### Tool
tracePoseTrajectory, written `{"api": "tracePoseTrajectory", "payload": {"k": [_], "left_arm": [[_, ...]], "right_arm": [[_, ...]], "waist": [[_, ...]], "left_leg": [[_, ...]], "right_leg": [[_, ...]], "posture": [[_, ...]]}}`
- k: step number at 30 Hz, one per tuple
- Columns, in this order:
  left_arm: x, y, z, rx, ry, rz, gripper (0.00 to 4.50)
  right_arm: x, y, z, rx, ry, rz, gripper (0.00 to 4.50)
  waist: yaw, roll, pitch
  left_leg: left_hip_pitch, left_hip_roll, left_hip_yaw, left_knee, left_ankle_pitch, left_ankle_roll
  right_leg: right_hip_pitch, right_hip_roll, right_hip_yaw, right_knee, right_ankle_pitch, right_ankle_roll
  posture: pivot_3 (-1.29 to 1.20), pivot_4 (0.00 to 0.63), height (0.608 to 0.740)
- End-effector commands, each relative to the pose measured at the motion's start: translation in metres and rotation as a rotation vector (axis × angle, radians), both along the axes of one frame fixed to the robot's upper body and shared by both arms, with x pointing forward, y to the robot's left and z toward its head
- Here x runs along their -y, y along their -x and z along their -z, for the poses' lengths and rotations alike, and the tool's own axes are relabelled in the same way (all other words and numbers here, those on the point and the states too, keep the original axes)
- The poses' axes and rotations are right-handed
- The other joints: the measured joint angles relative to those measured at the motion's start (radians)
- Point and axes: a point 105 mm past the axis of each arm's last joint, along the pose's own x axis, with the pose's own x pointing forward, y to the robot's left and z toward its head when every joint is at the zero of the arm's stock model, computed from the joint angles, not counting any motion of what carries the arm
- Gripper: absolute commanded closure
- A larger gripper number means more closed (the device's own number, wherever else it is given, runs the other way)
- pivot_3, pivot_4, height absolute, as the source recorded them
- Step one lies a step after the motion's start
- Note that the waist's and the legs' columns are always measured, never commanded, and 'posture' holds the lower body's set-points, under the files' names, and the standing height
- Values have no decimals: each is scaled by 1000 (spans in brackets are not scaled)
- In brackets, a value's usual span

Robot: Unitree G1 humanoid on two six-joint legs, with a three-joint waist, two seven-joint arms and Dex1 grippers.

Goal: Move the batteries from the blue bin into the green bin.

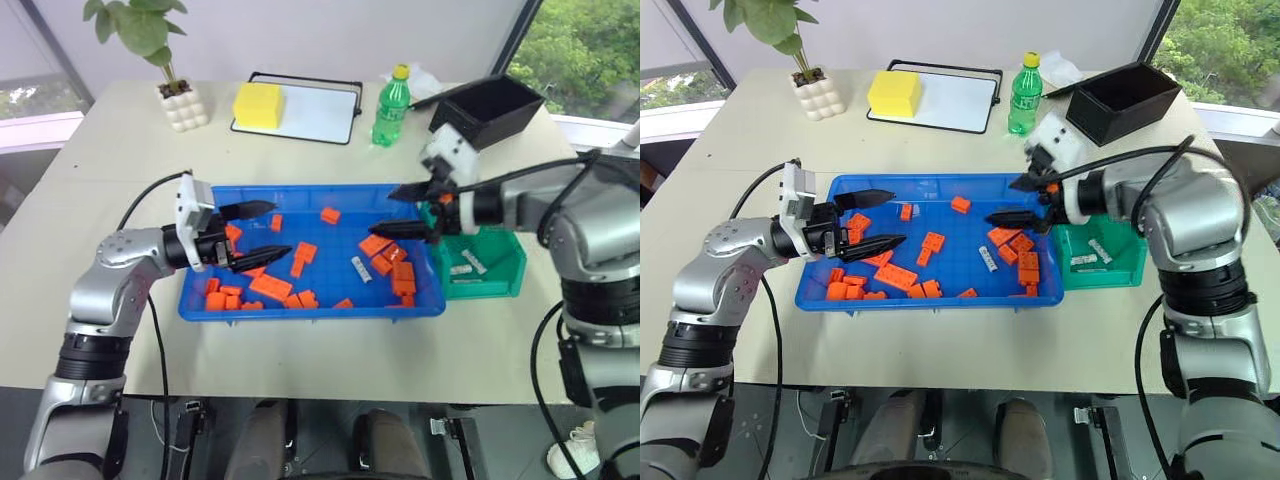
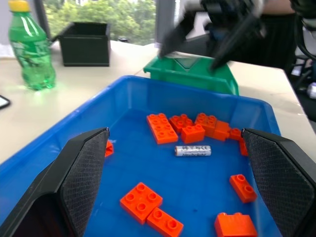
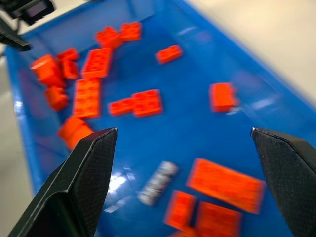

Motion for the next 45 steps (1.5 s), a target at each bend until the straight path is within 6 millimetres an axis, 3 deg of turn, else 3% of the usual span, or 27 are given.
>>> {"api": "tracePoseTrajectory", "payload": {"k": [1, 12, 23, 27, 37, 45], "left_arm": [[-3, 6, -9, 35, 16, -23, 0], [-1, 11, -4, 23, 19, -43, 0], [3, 10, -5, 27, 37, -51, 0], [2, 10, -6, 29, 44, -62, 0], [1, 10, -7, 38, 62, -89, 0], [2, 9, -6, 40, 68, -99, 0]], "right_arm": [[-7, 9, 4, -19, -12, -12, 66], [-25, 28, 49, -135, 17, -67, 66], [-18, 7, 81, -143, 81, -10, 66], [-16, -4, 77, -111, 89, 7, 66], [-21, 0, 90, -108, 156, -59, 66], [-50, 7, 66, -104, 66, -106, 66]], "waist": [[0, 0, 0], [-1, 0, 0], [-1, 0, 0], [-1, 0, 0], [-1, 0, 0], [-3, 0, 0]], "left_leg": [[0, 0, 0, 0, 0, 0], [0, 0, 0, 0, 0, 0], [0, 0, 0, 0, 0, 0], [0, 0, 0, 0, 0, 0], [0, 0, 0, 0, 0, 0], [0, 0, 0, 0, 0, 0]], "right_leg": [[0, 0, 0, 0, 0, 0], [0, 0, 0, 0, 0, 0], [0, 0, 0, 0, 0, 0], [0, 0, 0, 0, 0, 0], [0, 0, 0, 0, 0, 0], [0, 0, 0, 1, 0, 0]], "posture": [[0, 150, 739], [0, 150, 739], [0, 150, 739], [0, 150, 739], [0, 150, 739], [0, 150, 739]]}}
